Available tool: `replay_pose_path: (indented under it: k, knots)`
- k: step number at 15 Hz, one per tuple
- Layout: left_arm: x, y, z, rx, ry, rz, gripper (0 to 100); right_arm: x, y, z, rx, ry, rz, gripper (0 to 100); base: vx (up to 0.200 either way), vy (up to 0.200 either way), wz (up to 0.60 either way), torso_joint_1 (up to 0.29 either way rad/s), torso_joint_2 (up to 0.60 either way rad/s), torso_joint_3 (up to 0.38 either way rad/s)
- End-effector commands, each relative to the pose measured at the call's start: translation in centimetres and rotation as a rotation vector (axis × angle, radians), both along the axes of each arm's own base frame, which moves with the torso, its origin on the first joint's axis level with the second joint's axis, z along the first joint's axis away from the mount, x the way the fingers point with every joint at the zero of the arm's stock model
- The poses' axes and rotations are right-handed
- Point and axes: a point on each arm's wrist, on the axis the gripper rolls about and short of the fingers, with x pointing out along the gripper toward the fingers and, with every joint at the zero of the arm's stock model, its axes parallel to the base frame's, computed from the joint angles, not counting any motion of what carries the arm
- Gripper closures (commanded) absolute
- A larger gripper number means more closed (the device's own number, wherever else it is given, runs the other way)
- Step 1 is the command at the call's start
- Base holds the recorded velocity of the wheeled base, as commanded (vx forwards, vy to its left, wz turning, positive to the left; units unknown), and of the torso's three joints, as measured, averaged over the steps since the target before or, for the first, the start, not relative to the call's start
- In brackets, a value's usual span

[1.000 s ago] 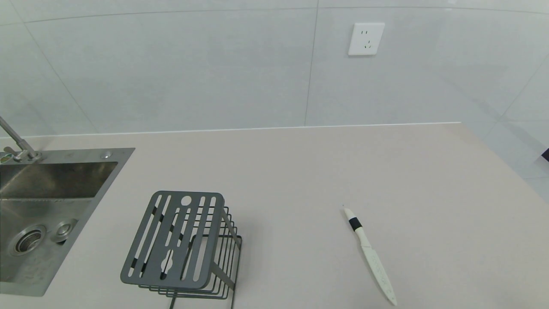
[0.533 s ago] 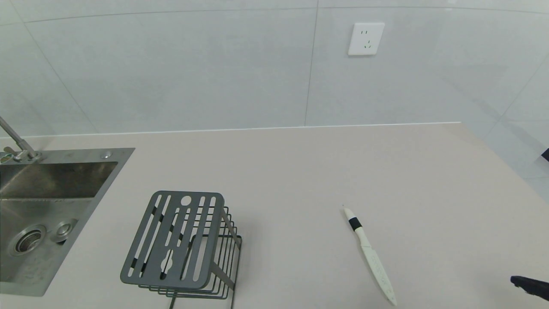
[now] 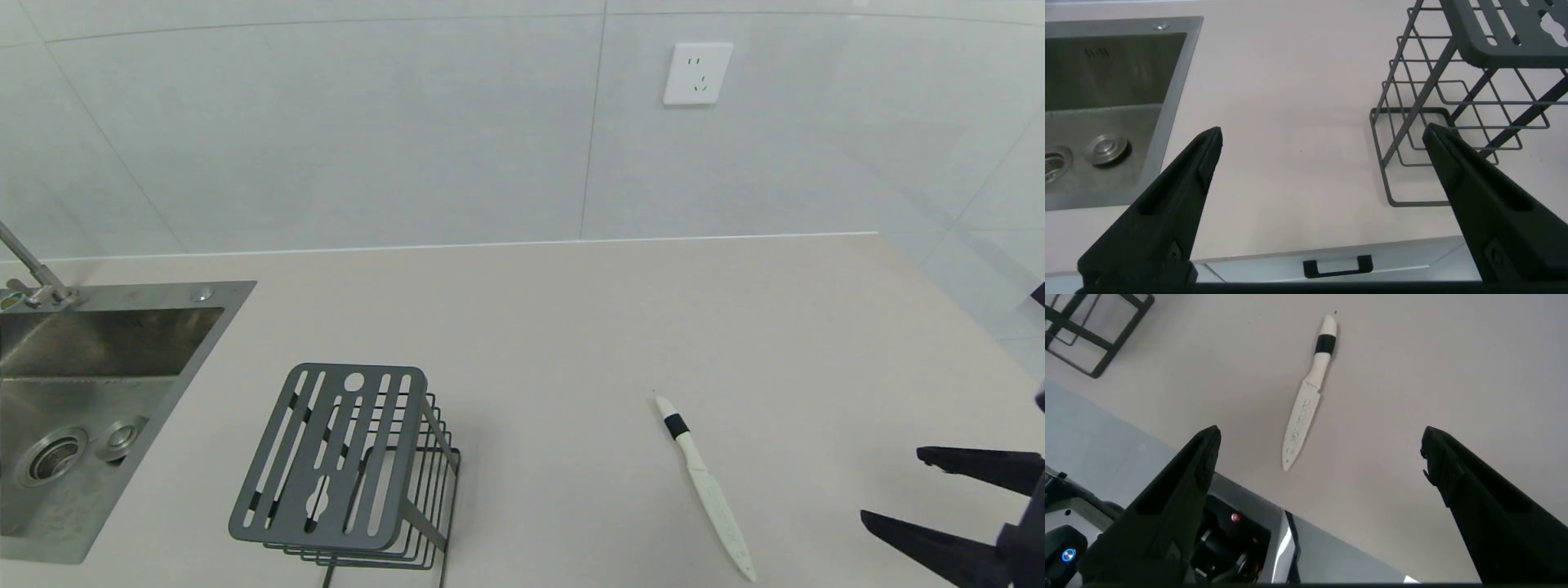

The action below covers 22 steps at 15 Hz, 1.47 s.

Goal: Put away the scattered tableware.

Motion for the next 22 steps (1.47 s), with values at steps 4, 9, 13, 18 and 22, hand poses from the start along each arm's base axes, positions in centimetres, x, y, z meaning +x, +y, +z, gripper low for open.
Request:
replay_pose_path:
  k: [4, 9, 13, 18, 22]
  knots:
    - [0.0, 0.0, 0.0, 0.001, 0.002, 0.000, 0, 5.1, 1.3, 0.7, 0.040, -0.009, 0.064, 0, 0.000, 0.000, 0.00, 0.000, 0.00, 0.000]
    - [0.0, 0.0, 0.0, 0.001, 0.002, 0.000, 0, 7.6, 1.9, 1.0, 0.057, -0.047, 0.082, 0, 0.000, 0.000, 0.00, 0.000, 0.00, 0.000]
    - [0.0, 0.0, 0.0, 0.001, 0.002, 0.000, 0, 9.8, 2.8, -0.5, 0.031, 0.033, 0.096, 0, 0.000, 0.000, 0.00, 0.000, 0.00, 0.000]
    - [0.0, 0.0, 0.0, 0.001, 0.002, -0.002, 0, 13.9, 4.8, -5.5, 0.033, 0.053, 0.150, 0, 0.000, 0.000, 0.00, 0.000, 0.00, 0.000]
    - [0.0, 0.0, 0.0, 0.000, 0.003, -0.002, 0, 11.4, 13.1, -5.9, 0.147, 0.083, 0.033, 0, 0.000, 0.000, 0.00, 0.000, 0.00, 0.000]
